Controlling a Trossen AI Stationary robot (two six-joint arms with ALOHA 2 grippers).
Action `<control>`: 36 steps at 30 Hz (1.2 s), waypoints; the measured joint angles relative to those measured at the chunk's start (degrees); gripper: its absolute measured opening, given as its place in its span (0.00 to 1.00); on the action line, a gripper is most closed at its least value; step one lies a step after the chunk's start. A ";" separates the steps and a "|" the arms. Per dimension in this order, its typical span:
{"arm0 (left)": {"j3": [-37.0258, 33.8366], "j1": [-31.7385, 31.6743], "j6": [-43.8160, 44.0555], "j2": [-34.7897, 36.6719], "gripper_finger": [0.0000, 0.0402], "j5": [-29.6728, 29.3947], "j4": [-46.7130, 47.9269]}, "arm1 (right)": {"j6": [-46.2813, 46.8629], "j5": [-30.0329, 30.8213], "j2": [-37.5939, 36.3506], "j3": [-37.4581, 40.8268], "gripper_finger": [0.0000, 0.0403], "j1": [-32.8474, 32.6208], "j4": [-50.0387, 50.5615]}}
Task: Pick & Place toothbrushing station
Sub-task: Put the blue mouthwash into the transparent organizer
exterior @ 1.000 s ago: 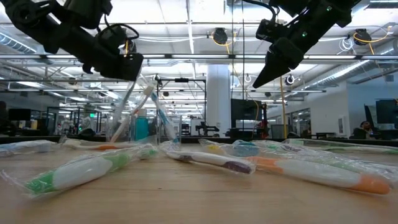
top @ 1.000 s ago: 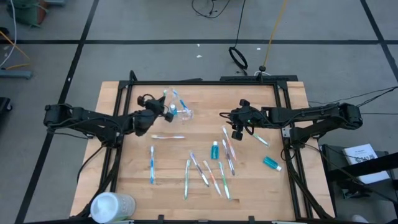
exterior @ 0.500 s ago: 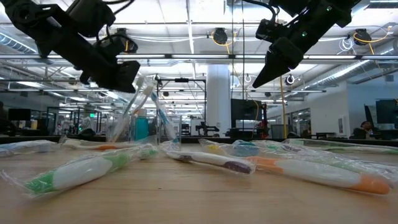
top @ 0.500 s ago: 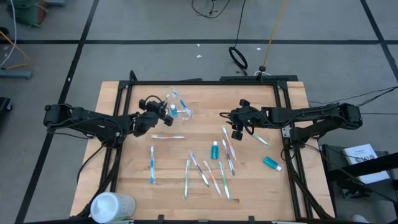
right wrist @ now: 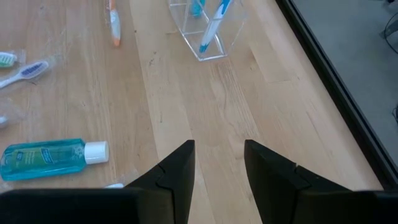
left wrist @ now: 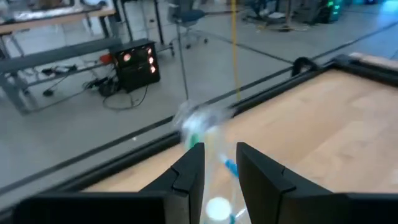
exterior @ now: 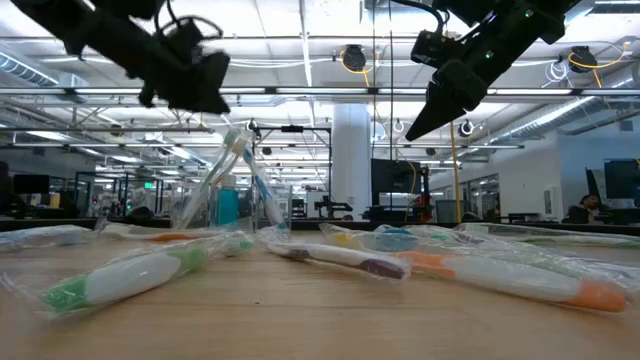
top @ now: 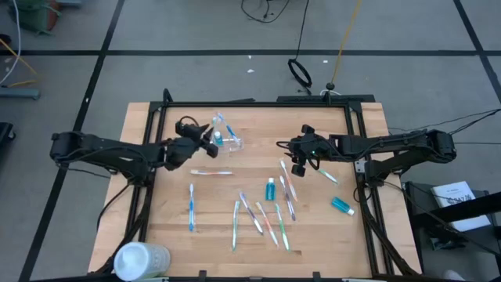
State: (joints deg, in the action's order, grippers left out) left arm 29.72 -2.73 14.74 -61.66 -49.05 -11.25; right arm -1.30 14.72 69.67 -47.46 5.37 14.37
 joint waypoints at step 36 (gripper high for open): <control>4.67 7.63 -11.53 2.63 0.25 13.24 -1.24 | -20.17 -29.97 4.94 17.43 0.32 0.29 -39.04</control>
State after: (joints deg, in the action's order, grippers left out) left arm 34.39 4.90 3.21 -59.02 -35.81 -12.50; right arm -21.47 -15.25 74.61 -30.03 5.66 -24.67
